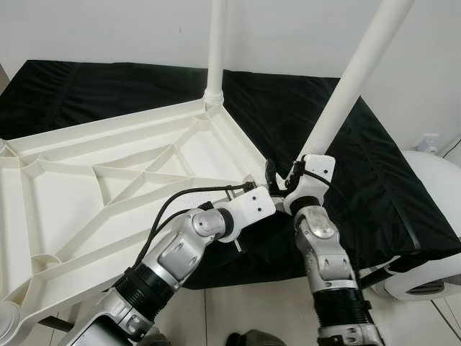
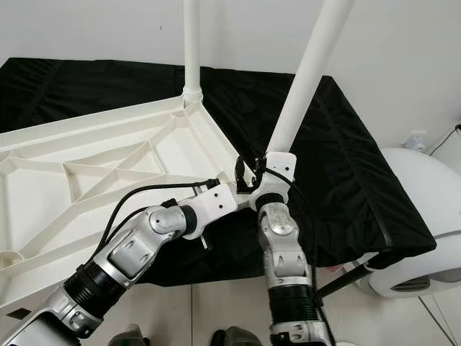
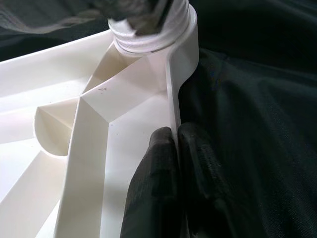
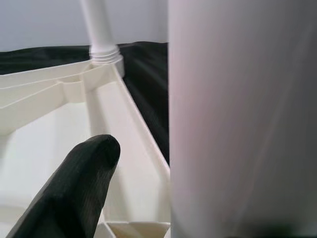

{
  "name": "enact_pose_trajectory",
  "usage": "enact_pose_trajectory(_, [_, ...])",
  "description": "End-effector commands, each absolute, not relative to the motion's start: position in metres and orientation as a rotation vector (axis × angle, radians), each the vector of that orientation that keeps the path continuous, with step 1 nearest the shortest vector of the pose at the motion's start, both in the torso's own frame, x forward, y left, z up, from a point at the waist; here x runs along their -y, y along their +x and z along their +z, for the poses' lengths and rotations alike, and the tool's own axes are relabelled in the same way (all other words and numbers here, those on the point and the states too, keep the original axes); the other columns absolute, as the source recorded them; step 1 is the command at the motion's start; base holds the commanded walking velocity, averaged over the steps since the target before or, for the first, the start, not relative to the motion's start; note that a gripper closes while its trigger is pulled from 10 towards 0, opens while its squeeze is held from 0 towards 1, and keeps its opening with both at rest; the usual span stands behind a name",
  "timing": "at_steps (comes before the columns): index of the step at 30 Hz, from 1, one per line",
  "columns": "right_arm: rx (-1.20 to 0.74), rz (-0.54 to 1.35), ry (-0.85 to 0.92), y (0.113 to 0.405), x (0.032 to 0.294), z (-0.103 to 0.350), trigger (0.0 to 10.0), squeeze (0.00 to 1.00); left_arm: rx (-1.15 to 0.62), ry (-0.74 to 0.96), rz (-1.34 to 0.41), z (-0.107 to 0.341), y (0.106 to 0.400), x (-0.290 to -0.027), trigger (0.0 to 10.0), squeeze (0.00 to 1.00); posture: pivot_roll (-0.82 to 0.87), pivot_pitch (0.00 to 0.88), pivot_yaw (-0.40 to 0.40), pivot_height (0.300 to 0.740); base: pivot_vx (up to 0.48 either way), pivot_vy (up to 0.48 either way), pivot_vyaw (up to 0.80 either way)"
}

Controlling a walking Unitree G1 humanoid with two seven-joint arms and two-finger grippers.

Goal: Building children table

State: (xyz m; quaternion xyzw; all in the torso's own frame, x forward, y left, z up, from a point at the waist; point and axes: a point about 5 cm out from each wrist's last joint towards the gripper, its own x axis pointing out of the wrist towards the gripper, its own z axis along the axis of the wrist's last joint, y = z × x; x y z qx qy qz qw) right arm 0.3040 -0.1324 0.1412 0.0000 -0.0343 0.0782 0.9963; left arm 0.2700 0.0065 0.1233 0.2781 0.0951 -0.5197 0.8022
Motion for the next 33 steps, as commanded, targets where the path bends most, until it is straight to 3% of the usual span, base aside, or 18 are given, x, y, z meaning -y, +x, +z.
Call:
enact_pose_trajectory(1, [0.079, 0.23, -0.012, 0.304, 0.133, 0.142, 10.0, 0.0, -0.203, 0.572, -1.246, 0.119, 0.254, 0.01, 10.0, 0.0, 0.01, 0.011, -0.11, 0.74, 0.0, 0.0, 0.0])
enact_pose_trajectory(5, [0.087, 0.298, -0.017, 0.303, 0.138, 0.142, 10.0, 0.0, -0.204, 0.573, -1.245, 0.118, 0.254, 0.009, 10.0, 0.0, 0.01, 0.01, -0.111, 0.74, 0.0, 0.0, 0.0])
enact_pose_trajectory(7, [0.092, 0.462, -0.042, 0.3, 0.152, 0.141, 10.0, 0.0, -0.205, 0.576, -1.245, 0.118, 0.254, 0.009, 10.0, 0.0, 0.01, 0.004, -0.111, 0.74, 0.0, 0.0, 0.0])
enact_pose_trajectory(10, [0.09, 0.564, -0.032, 0.297, 0.16, 0.142, 10.0, 0.0, -0.206, 0.577, -1.245, 0.118, 0.254, 0.009, 10.0, 0.0, 0.01, 0.002, -0.108, 0.74, 0.0, 0.0, 0.0])
enact_pose_trajectory(13, [0.089, 0.589, -0.02, 0.297, 0.162, 0.143, 10.0, 0.0, -0.206, 0.577, -1.245, 0.118, 0.254, 0.008, 10.0, 0.0, 0.01, 0.002, -0.108, 0.74, 0.0, 0.0, 0.0])
enact_pose_trajectory(17, [0.041, 0.651, -0.077, 0.309, 0.191, 0.141, 10.0, 0.0, -0.203, 0.582, -1.252, 0.118, 0.254, 0.01, 10.0, 0.0, 0.01, 0.0, -0.102, 0.74, 0.0, 0.0, 0.0])
enact_pose_trajectory(22, [0.007, 0.654, -0.115, 0.316, 0.207, 0.138, 10.0, 0.0, -0.201, 0.586, -1.252, 0.118, 0.254, 0.01, 10.0, 0.0, 0.02, 0.0, -0.101, 0.74, 0.0, 0.0, 0.0])
enact_pose_trajectory(31, [-0.029, 0.661, -0.138, 0.322, 0.224, 0.135, 10.0, 0.0, -0.201, 0.592, -1.253, 0.117, 0.254, 0.009, 10.0, 0.0, 0.01, 0.0, -0.096, 0.74, 0.0, 0.0, 0.0])
enact_pose_trajectory(32, [-0.034, 0.663, -0.139, 0.323, 0.227, 0.135, 5.0, 0.0, -0.199, 0.593, -1.254, 0.118, 0.255, 0.009, 10.0, 0.0, 0.01, 0.0, -0.095, 0.74, 0.0, 0.0, 0.0])
enact_pose_trajectory(33, [-0.034, 0.663, -0.139, 0.323, 0.227, 0.135, 5.0, 0.0, -0.199, 0.593, -1.254, 0.118, 0.255, 0.009, 10.0, 0.0, 0.01, 0.0, -0.095, 0.74, 0.0, 0.0, 0.0])
